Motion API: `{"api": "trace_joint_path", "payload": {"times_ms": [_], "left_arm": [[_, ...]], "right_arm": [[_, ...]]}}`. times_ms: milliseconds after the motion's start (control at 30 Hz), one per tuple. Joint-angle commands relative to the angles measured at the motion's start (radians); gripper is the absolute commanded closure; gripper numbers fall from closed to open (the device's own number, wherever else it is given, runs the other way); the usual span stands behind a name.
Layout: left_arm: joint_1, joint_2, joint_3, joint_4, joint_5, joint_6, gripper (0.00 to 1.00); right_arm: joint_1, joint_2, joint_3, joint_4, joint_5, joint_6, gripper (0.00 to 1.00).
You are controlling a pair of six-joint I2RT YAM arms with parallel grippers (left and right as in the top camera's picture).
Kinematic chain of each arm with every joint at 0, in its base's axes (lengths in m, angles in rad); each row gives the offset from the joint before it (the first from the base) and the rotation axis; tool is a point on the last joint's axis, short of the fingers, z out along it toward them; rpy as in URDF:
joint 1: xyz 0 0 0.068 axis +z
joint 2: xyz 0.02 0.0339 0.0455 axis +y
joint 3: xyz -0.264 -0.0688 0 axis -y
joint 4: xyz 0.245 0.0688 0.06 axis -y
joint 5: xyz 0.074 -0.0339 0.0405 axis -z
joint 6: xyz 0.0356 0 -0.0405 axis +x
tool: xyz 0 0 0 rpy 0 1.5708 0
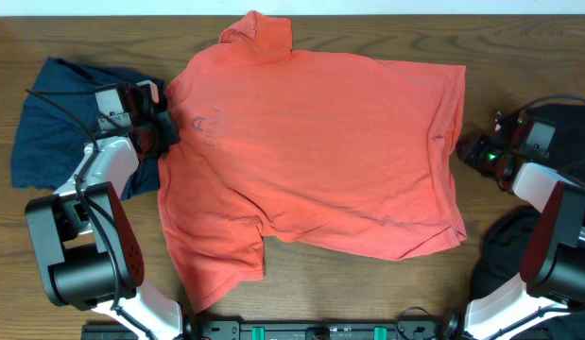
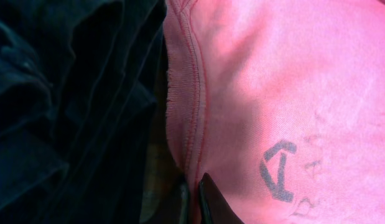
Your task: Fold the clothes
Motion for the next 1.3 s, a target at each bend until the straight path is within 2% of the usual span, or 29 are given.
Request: {"api": "trace_joint_path", "payload": {"times_ms": [0,167,267,533,633,1133,1167,1200,1233,1267], "left_arm": [[0.003,-0.016,0.022,-0.004,-0.012,-0.002,0.93],[0.003,-0.016,0.022,-0.004,-0.013,-0.002,0.93],[0.003,-0.016,0.022,-0.004,-0.013,-0.002,0.93],[0.003,-0.016,0.022,-0.005,-0.012,-0.005,0.93],[0.003,-0.016,0.022,-0.008,-0.012,-0.005,0.93],[0.004,-0.016,0.022,0.008,-0.013,-0.005,0.93],[0.003,-0.016,0.022,0.011,-0.013,-0.005,0.93],[0.003,-0.016,0.022,0.011,-0.012,-0.005,0.89],[0.003,-0.016,0.022,0.011,-0.011,-0.008,0.83],[0.003,-0.016,0.022,0.011,-0.011,-0.018,0.67]], "right_arm": [[0.032,0.028,-0.006,0.003,0.003,0.035,0.61],[0.076,0.03,-0.006,0.001,0.04,0.035,0.6],[0.105,0.032,-0.006,-0.016,0.113,0.035,0.65],[0.115,0.032,-0.006,-0.043,0.223,0.036,0.98],[0.096,0.031,-0.004,-0.044,0.303,0.036,0.99],[-0.005,0.03,0.149,-0.136,0.316,-0.044,0.99],[-0.006,0.03,0.158,-0.147,0.311,-0.045,0.97],[-0.006,0.03,0.165,-0.159,0.301,-0.052,0.85],[-0.006,0.03,0.171,-0.169,0.287,-0.062,0.67],[-0.006,0.028,0.175,-0.179,0.269,-0.075,0.54]]}}
